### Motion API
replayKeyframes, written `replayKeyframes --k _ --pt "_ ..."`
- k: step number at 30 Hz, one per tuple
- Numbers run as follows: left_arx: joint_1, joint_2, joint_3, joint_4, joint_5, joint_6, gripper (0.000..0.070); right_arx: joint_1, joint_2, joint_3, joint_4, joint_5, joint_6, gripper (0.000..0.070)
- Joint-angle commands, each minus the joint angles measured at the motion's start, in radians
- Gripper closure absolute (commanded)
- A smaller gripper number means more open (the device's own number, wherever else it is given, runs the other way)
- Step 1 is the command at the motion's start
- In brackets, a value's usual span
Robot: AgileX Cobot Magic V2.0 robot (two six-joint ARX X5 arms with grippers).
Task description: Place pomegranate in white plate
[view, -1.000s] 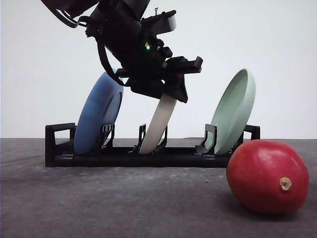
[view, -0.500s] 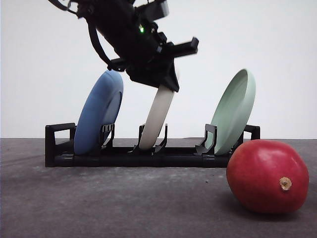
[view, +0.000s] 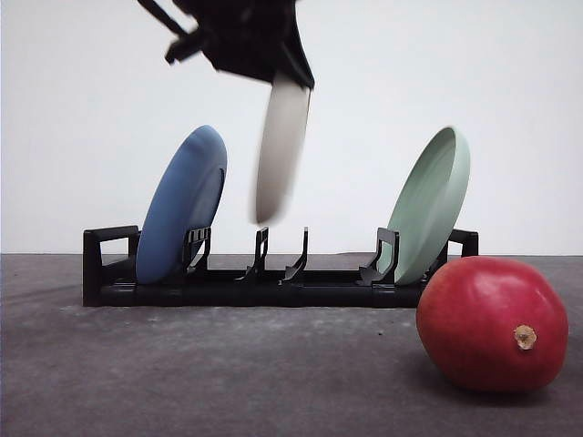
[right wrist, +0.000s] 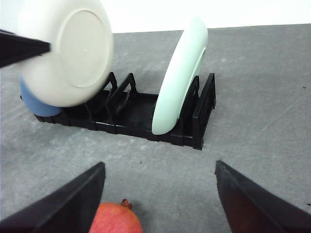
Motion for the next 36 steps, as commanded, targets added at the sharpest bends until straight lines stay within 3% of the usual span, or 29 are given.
replayKeyframes --k 1,9,13,28,32,36 --pt "-0.012 -0.027 0.021 -0.016 0.021 -0.013 0.069 0.003 0.002 0.018 0.009 -0.001 0.0 0.0246" --pt "-0.046 -0.169 0.017 -0.155 0.074 -0.024 0.069 0.003 0.002 0.018 0.008 -0.001 0.0 0.0246" --pt "-0.05 -0.237 -0.028 -0.157 0.138 -0.059 0.069 0.003 0.002 0.018 0.007 -0.001 0.0 0.0246" --pt "-0.065 -0.545 -0.538 0.309 0.175 -0.105 0.0691 0.003 0.002 0.018 0.006 -0.001 0.004 0.0246" --pt "-0.071 -0.557 -0.597 0.292 0.191 -0.029 0.0691 0.003 0.002 0.018 0.006 -0.001 0.004 0.0246" --pt "-0.1 -0.545 -0.599 0.186 0.195 0.123 0.0691 0.003 0.002 0.018 0.005 -0.001 0.004 0.0246"
